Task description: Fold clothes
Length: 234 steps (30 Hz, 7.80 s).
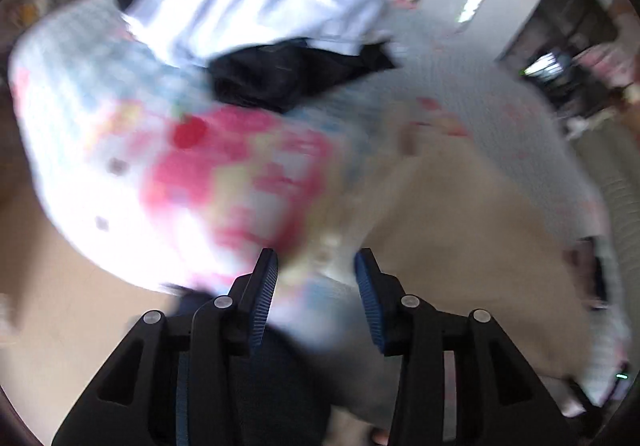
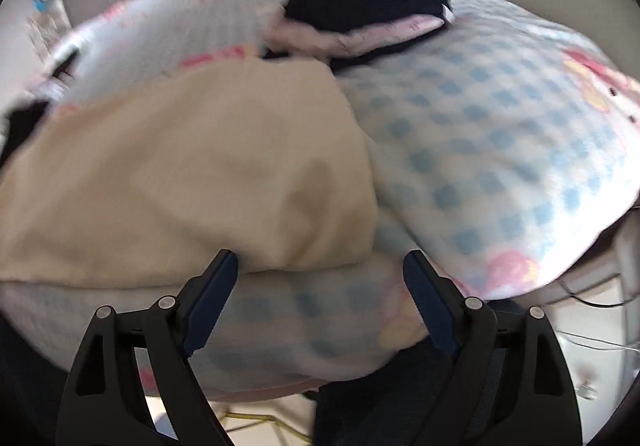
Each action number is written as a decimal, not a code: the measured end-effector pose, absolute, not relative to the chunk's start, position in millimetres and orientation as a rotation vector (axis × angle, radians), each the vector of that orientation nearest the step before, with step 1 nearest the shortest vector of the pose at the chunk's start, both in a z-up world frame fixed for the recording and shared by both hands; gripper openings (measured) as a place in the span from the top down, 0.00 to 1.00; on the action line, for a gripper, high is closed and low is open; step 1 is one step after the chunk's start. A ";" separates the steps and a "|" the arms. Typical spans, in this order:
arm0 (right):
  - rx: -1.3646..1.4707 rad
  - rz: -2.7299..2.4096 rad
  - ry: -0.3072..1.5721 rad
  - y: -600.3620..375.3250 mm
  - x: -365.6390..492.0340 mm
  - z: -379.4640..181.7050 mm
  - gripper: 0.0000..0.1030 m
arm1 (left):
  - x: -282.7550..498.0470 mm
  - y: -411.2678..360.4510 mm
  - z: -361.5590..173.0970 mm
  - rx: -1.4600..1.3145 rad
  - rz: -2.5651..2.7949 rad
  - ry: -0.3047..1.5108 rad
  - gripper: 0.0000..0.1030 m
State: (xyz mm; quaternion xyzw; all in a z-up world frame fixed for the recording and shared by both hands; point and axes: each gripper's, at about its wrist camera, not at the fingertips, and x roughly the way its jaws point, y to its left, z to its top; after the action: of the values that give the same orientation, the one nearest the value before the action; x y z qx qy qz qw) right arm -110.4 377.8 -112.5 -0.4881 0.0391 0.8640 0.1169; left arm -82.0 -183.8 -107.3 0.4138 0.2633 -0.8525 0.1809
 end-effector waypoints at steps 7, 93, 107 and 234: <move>-1.228 2.590 -0.077 329.5 -96.6 -71.4 0.18 | -66.9 -202.4 -91.6 1.155 -2.444 0.793 0.63; -1.374 2.739 0.366 354.5 -101.2 -81.9 0.20 | -178.7 83.1 -86.3 1.701 -2.995 0.213 0.59; -1.437 2.747 0.466 439.7 -89.3 -95.1 0.48 | -183.4 261.4 -111.9 1.960 -3.167 -0.130 0.59; -0.881 2.847 0.966 501.3 -94.3 -60.3 0.47 | -155.4 283.9 -113.0 1.997 -3.470 -0.264 0.84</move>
State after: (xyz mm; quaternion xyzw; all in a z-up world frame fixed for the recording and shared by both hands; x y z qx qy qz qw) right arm -94.3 501.3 -60.3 -0.2812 0.3083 0.9088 0.0046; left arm -155.4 283.9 -113.0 0.4513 -0.0596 -0.7841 -0.4219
